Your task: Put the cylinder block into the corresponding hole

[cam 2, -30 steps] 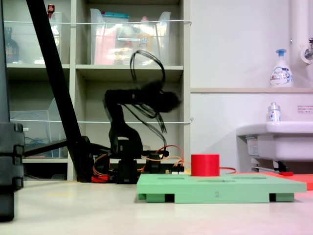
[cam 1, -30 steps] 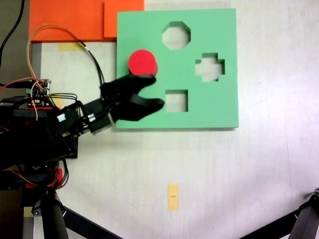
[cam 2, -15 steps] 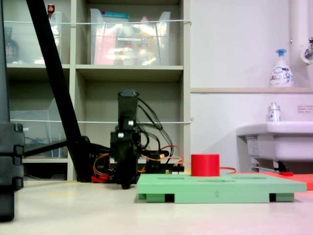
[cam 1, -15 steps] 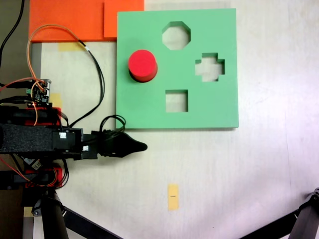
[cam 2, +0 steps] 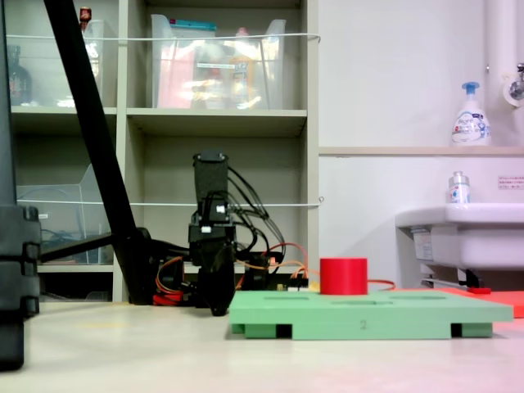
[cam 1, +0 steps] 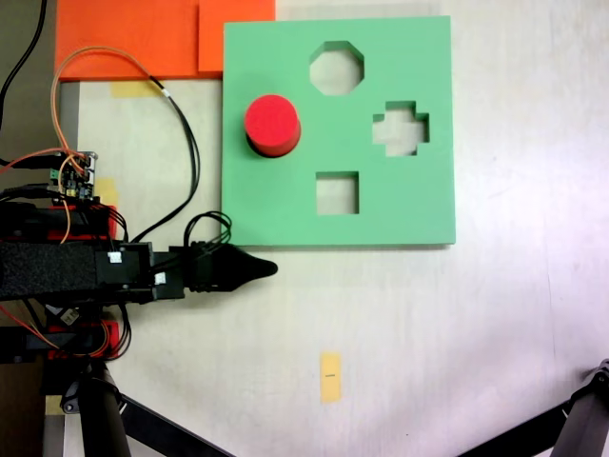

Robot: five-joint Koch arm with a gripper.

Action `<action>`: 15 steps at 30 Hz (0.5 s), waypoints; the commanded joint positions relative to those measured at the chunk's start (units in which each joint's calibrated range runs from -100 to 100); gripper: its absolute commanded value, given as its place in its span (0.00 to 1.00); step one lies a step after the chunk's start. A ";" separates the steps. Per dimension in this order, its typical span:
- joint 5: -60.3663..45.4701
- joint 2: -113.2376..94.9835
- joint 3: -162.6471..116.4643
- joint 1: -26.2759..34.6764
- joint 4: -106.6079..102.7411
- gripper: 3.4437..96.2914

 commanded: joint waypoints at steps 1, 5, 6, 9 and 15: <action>-0.10 -0.55 -1.37 -0.34 -5.80 0.49; -0.10 -0.55 -1.37 -0.24 -5.80 0.49; -0.10 -0.55 -1.37 -0.24 -5.80 0.49; -0.10 -0.55 -1.37 -0.24 -5.80 0.49; -0.10 -0.55 -1.37 -0.24 -5.80 0.49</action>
